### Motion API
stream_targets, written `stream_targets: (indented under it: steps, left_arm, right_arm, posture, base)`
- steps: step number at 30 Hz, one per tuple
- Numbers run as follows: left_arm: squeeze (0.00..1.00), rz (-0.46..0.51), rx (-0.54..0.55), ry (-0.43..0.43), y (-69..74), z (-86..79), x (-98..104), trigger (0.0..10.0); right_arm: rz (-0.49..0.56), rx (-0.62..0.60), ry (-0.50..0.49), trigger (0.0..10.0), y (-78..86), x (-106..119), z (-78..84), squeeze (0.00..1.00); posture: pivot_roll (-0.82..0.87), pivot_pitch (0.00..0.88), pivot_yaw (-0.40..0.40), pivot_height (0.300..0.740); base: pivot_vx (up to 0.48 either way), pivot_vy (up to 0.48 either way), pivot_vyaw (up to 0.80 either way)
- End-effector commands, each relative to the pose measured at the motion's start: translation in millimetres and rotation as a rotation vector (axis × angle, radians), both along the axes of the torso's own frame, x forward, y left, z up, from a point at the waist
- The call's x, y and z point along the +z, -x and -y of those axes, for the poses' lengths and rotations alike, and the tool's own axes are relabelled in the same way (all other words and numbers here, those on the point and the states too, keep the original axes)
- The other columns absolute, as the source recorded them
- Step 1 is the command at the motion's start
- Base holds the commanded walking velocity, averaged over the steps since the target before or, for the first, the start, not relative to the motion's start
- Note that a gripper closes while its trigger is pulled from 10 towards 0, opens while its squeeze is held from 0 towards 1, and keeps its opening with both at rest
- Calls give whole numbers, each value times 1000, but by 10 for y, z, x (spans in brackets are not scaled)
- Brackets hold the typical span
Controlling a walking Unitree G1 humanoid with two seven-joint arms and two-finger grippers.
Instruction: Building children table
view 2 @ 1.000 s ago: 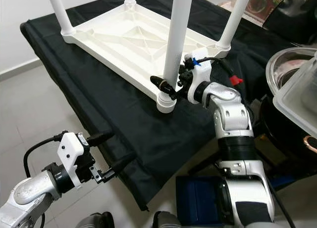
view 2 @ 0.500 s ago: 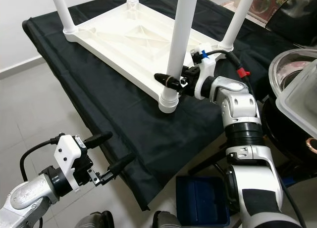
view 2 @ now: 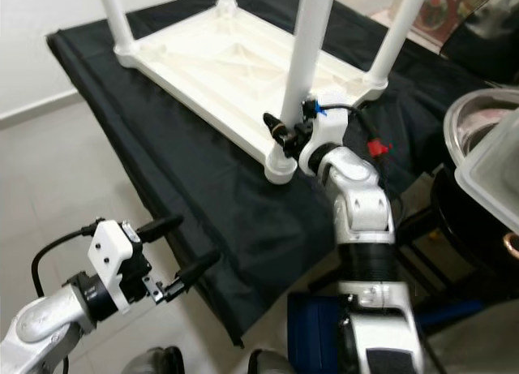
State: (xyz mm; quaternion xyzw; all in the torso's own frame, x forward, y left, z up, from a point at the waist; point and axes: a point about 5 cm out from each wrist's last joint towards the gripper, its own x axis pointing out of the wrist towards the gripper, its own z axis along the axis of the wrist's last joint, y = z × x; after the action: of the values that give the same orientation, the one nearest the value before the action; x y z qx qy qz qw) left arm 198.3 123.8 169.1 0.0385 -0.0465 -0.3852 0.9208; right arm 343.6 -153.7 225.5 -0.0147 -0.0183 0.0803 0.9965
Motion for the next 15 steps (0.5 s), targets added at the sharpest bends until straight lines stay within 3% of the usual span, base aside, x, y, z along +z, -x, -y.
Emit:
stream_targets:
  steps: [1, 7, 8, 9, 10, 12, 13, 15]
  left_arm:
    - [0, 5, 0, -12, 17, -5, -2, 10000]
    - [0, 5, -1, -6, 13, 15, -5, 10000]
    - [0, 3, -2, -4, 16, 24, -11, 10000]
    - [0, 3, -2, -4, 16, 24, -11, 10000]
    - [0, 2, -3, -2, 16, 30, -14, 10000]
    - [0, 2, -5, -1, 14, 36, -16, 10000]
    - [0, 2, -6, 1, 10, 43, -15, 10000]
    - [0, 2, -6, 1, 9, 45, -15, 10000]
  right_arm:
    - [-140, -81, 22, 0, 105, -309, -22, 0]
    - [-128, -51, 45, 0, 76, -270, -53, 0]
    - [-119, -23, 66, 8392, 65, -238, -61, 0]
    - [-119, -23, 66, 8392, 65, -238, -61, 0]
    - [-103, 3, 71, 10000, 56, -204, -71, 0]
    - [-91, 65, 71, 10000, 41, -166, -88, 0]
    - [-79, 138, 47, 10000, 32, -113, -103, 839]
    - [-73, 179, 57, 10000, 22, -89, -88, 839]
  posture:
    - [27, 179, -93, 740]
    - [16, 184, -95, 740]
    - [12, 186, -95, 740]
    - [12, 186, -95, 740]
    - [10, 186, -95, 740]
    - [9, 186, -95, 740]
    - [8, 187, -95, 740]
    - [8, 187, -95, 740]
  base:
    - [0, 0, 0]
    - [0, 0, 0]
    - [0, 0, 0]
    - [0, 0, 0]
    - [0, 0, 0]
    - [0, 0, 0]
    - [0, 0, 0]
    - [0, 0, 0]
